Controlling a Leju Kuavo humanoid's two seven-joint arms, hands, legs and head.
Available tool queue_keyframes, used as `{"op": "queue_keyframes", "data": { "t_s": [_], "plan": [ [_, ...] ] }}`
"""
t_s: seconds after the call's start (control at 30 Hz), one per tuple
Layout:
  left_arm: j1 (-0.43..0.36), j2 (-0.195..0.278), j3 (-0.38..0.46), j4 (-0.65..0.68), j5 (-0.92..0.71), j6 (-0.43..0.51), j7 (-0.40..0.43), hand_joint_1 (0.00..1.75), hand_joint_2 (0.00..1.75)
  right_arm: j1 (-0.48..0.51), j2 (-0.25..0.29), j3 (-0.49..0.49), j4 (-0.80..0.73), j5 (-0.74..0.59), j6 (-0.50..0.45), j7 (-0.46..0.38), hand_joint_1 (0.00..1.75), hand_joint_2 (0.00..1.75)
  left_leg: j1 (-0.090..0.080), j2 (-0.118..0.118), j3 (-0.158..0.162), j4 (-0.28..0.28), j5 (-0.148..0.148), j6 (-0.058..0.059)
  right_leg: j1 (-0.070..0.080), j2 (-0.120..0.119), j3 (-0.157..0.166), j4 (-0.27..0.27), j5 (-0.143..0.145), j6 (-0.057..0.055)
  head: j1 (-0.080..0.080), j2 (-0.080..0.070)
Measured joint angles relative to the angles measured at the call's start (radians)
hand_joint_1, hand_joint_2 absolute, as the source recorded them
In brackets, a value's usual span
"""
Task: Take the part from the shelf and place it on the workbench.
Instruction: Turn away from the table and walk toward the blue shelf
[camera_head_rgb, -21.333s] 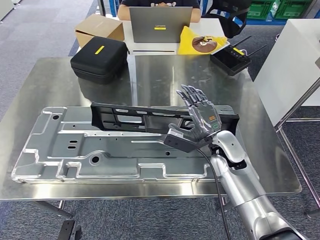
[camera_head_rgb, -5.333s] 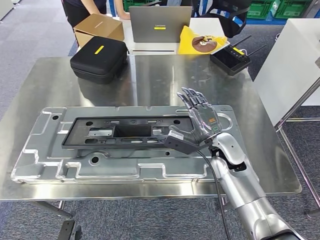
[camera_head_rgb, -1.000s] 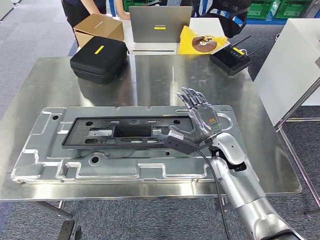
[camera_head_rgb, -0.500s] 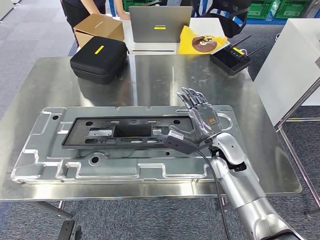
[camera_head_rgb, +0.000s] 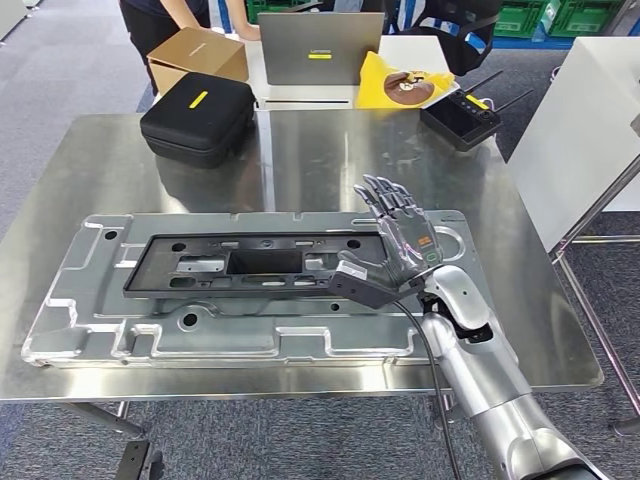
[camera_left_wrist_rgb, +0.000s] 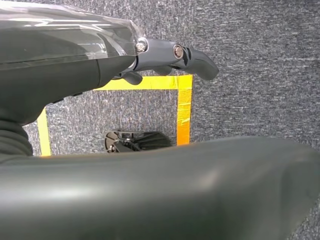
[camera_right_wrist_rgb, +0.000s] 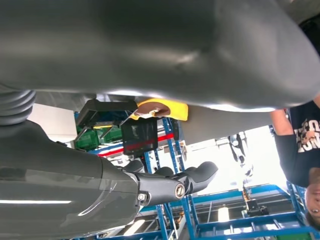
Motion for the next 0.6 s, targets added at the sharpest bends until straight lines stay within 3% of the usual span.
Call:
{"op": "queue_keyframes", "data": {
  "t_s": [0.6],
  "plan": [
    [0.0, 0.0, 0.0, 0.0, 0.0, 0.0, 0.0, 0.0, 0.0, 0.0, 0.0, 0.0, 0.0, 0.0, 0.0, 0.0, 0.0, 0.0, 0.0, 0.0, 0.0, 0.0, 0.0, 0.0, 0.0, 0.0, 0.0, 0.0, 0.0, 0.0, 0.0, 0.0]
  ]
}}
